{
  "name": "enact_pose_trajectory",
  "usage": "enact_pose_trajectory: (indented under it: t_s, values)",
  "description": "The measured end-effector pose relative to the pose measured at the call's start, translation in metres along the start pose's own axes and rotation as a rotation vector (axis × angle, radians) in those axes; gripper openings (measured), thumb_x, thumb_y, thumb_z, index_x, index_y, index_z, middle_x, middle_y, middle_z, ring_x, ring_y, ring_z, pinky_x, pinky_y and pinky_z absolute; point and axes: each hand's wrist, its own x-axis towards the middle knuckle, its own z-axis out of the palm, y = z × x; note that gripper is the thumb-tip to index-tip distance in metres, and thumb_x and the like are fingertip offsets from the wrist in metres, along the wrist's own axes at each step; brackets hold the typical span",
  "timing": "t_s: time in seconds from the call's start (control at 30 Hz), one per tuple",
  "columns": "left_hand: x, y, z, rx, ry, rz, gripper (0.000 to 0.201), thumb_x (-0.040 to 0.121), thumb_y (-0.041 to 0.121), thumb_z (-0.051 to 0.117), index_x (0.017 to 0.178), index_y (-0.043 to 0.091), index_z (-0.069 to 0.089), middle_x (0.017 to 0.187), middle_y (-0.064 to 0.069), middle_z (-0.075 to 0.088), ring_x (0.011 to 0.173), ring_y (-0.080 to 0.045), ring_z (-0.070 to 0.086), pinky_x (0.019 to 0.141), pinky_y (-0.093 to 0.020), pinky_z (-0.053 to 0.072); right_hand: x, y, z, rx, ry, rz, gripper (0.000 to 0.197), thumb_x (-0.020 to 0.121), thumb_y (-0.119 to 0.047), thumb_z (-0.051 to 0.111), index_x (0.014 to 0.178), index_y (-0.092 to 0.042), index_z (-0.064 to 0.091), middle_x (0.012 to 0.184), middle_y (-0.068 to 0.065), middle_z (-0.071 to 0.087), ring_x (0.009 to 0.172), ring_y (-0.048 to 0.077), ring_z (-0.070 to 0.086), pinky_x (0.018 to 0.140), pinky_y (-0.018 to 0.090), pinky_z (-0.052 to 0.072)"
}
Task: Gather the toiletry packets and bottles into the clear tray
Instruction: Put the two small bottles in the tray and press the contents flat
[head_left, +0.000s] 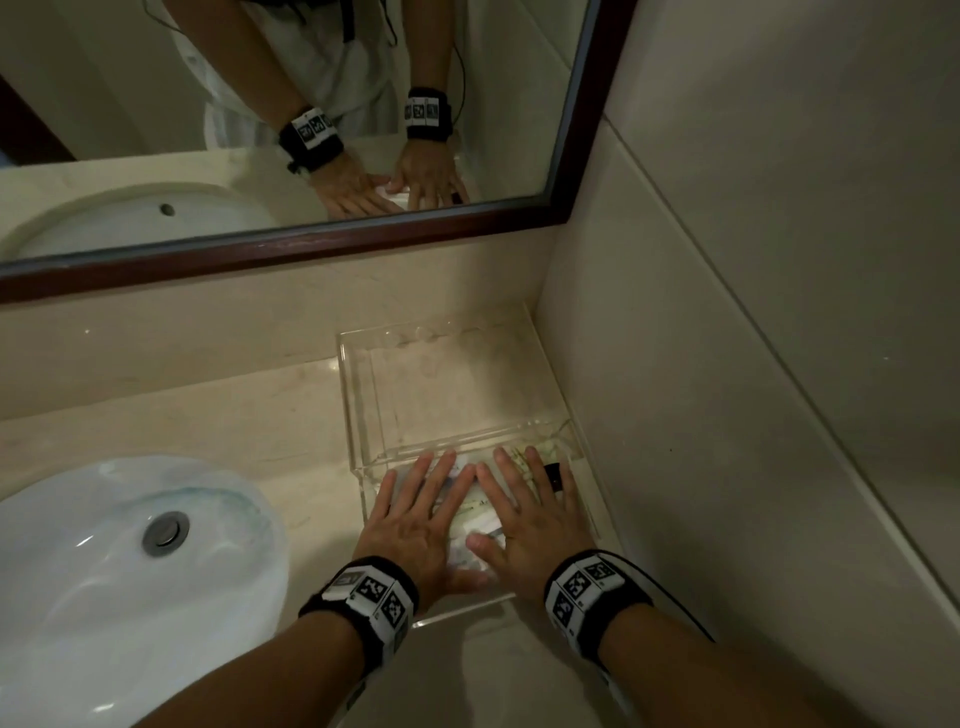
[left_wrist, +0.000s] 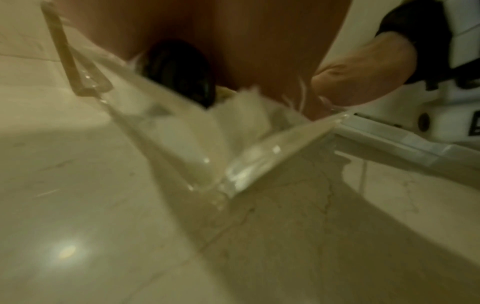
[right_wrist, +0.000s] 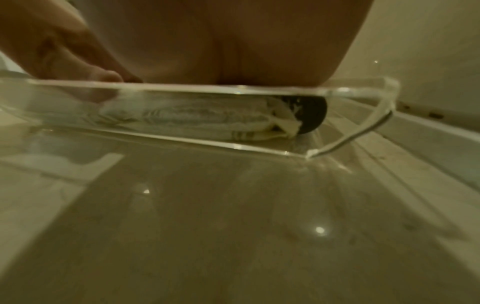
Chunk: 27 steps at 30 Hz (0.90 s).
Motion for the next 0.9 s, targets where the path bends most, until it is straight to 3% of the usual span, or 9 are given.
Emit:
enact_pose_trajectory:
  t_s: [0.17,0.4,0.57,0.63,0.7,0.73,0.77,0.8,0.9]
  values:
    - [0.004,-0.003,0.005,0.018,0.017,0.010,0.117,0.064,0.100,0.015,0.152,0.034,-0.026,0.162,0.001,-0.027,0.149,-0.022,-0.024,0.120,-0.054,-0.007,0.002,-0.001,0.001,-0.009,0.030,0.016,0.080,0.084,-0.074,0.036,0.149,-0.027,0.032,0.157,0.000,0.034,0.144,0.032,0.030,0.108,0.061,0.016]
    - [0.002,0.001,-0.005,0.057,-0.041,-0.014,0.117,0.070,0.094,0.024,0.150,0.031,-0.033,0.156,0.002,-0.041,0.147,-0.022,-0.033,0.120,-0.053,-0.012,0.005,-0.004,-0.002,0.016,-0.020,0.037,0.080,0.084,-0.074,0.034,0.147,-0.025,0.035,0.155,0.001,0.038,0.141,0.034,0.035,0.108,0.061,0.017]
    - [-0.001,0.005,-0.013,0.051,-0.054,0.000,0.123,0.054,0.096,0.002,0.151,0.027,-0.031,0.154,0.001,-0.042,0.145,-0.021,-0.034,0.115,-0.048,-0.022,0.001,-0.005,-0.007,0.042,-0.054,0.049,0.082,0.083,-0.075,0.037,0.150,-0.028,0.028,0.155,0.001,0.036,0.141,0.033,0.035,0.108,0.061,0.015]
    - [-0.002,0.002,-0.011,0.010,0.010,0.012,0.125,0.060,0.100,0.011,0.156,0.025,-0.021,0.159,-0.003,-0.030,0.151,-0.026,-0.020,0.114,-0.045,-0.020,0.000,-0.006,-0.012,0.044,-0.023,0.031,0.082,0.083,-0.076,0.036,0.151,-0.031,0.028,0.157,0.002,0.033,0.144,0.032,0.030,0.109,0.060,0.013]
    - [-0.003,0.000,-0.014,-0.012,-0.018,0.024,0.123,0.067,0.100,0.026,0.160,0.020,0.012,0.165,-0.012,0.010,0.151,-0.036,0.020,0.117,-0.046,-0.004,-0.001,-0.006,-0.018,0.043,0.025,0.000,0.080,0.084,-0.077,0.032,0.151,-0.033,0.026,0.158,0.004,0.031,0.146,0.032,0.024,0.110,0.058,0.009]
    - [-0.003,-0.002,-0.011,-0.023,-0.002,0.037,0.122,0.067,0.099,0.031,0.157,0.016,0.027,0.162,-0.014,0.027,0.145,-0.037,0.035,0.116,-0.047,0.005,-0.001,-0.007,-0.022,0.035,0.044,-0.014,0.079,0.085,-0.077,0.029,0.151,-0.034,0.025,0.158,0.004,0.031,0.146,0.033,0.023,0.110,0.058,0.009]
    - [-0.002,-0.003,-0.011,-0.017,0.026,0.055,0.123,0.068,0.099,0.033,0.155,0.013,0.034,0.159,-0.015,0.034,0.142,-0.036,0.040,0.115,-0.047,0.010,0.001,-0.007,-0.026,0.021,0.055,-0.026,0.078,0.085,-0.077,0.028,0.151,-0.035,0.025,0.157,0.004,0.032,0.146,0.034,0.023,0.110,0.059,0.009]
    - [-0.002,-0.004,-0.011,-0.025,0.016,0.071,0.124,0.068,0.099,0.032,0.156,0.010,0.032,0.160,-0.014,0.032,0.144,-0.035,0.037,0.115,-0.047,0.010,0.003,-0.008,-0.029,0.013,0.062,-0.032,0.077,0.085,-0.077,0.028,0.151,-0.037,0.024,0.157,0.004,0.032,0.146,0.035,0.022,0.110,0.060,0.010]
    - [-0.003,-0.010,-0.010,-0.013,0.032,0.095,0.124,0.070,0.098,0.026,0.158,0.011,0.013,0.166,-0.007,0.006,0.153,-0.029,0.013,0.116,-0.048,0.003,0.004,-0.010,-0.031,0.038,0.038,-0.027,0.075,0.083,-0.078,0.032,0.148,-0.041,0.028,0.154,0.002,0.038,0.144,0.035,0.028,0.110,0.061,0.021]
